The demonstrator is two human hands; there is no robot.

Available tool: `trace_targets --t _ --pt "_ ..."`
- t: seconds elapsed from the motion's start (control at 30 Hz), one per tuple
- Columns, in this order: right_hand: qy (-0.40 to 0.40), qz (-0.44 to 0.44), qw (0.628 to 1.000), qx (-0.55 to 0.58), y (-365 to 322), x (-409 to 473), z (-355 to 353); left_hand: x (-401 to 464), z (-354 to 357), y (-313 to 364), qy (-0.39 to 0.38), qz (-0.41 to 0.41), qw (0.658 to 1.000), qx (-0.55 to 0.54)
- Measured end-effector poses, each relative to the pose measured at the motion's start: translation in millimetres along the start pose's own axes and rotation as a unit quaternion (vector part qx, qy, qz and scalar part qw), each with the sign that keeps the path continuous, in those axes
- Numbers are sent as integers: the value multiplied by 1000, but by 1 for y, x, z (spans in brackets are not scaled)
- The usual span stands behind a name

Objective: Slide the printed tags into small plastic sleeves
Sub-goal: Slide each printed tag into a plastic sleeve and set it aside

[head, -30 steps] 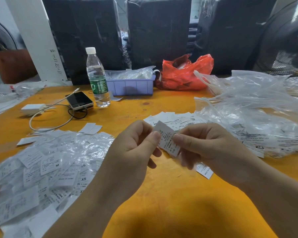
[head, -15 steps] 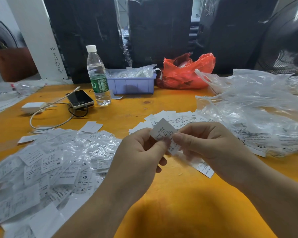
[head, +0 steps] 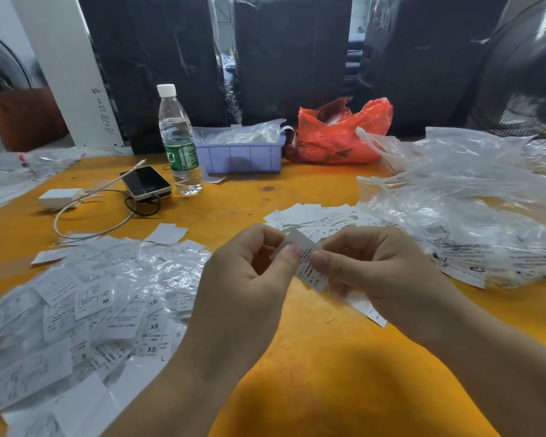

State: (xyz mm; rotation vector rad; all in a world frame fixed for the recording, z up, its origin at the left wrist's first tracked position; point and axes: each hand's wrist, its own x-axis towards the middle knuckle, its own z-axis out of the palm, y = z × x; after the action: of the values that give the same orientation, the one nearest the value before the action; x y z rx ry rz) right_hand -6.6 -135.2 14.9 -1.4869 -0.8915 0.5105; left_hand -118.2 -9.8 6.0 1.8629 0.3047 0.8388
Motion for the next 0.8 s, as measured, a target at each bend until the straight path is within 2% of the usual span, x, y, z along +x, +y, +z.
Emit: trace_targets --t 0.23,0.4,0.53,0.8 --pt "27 -19 999 9 0 0 -2 3 0 -3 -50 -97 990 -95" --pt "18 -23 999 36 1 1 -1 5 0 -3 -32 -133 977 -162" --pt "2 -24 998 52 1 0 -1 4 2 -4 -31 -134 976 -166" --pt "42 -37 998 6 0 -2 1 1 4 -4 -67 -129 978 -148"
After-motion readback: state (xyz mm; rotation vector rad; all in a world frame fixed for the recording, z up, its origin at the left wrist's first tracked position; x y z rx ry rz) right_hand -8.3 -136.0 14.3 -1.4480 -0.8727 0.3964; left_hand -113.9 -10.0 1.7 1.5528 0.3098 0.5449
